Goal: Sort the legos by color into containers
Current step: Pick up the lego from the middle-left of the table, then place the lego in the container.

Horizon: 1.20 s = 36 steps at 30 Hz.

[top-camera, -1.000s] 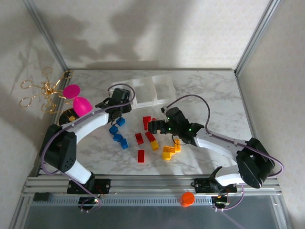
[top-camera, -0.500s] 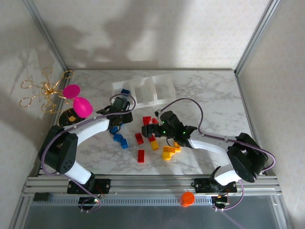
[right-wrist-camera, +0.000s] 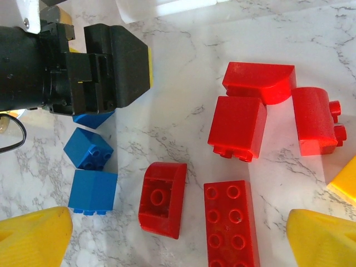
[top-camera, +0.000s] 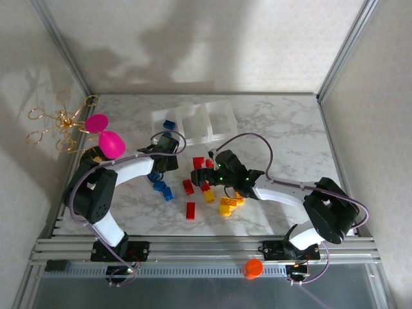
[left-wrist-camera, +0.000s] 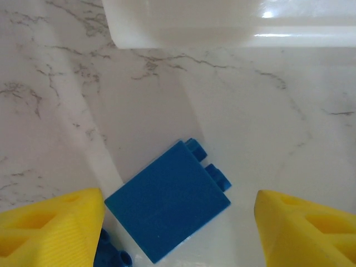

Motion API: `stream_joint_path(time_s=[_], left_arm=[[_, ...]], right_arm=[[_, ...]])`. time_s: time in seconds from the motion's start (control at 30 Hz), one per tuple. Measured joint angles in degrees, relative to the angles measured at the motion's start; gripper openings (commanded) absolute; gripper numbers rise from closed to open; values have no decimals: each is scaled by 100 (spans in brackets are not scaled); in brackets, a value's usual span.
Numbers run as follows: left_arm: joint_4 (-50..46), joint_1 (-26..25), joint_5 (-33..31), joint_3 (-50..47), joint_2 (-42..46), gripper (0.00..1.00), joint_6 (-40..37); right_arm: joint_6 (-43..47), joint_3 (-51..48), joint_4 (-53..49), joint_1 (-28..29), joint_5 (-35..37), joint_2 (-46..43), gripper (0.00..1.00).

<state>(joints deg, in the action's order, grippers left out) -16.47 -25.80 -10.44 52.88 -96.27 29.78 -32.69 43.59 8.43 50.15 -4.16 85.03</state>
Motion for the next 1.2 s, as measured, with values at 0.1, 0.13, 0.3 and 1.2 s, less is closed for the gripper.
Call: stream_joint_path(time_s=[0.1, 0.13, 0.3, 1.2], left_arm=[[35, 0, -4, 4, -20, 68, 0], [48, 0, -7, 4, -26, 68, 0], [85, 2, -76, 61, -149, 61, -2], [-254, 28, -142, 699, 682, 46, -39]], right_arm=[[-15, 0, 0, 0, 0, 17, 99], [-17, 0, 0, 0, 0, 17, 99], [-15, 0, 0, 0, 2, 22, 99], [72, 350, -179, -310, 114, -306, 99]])
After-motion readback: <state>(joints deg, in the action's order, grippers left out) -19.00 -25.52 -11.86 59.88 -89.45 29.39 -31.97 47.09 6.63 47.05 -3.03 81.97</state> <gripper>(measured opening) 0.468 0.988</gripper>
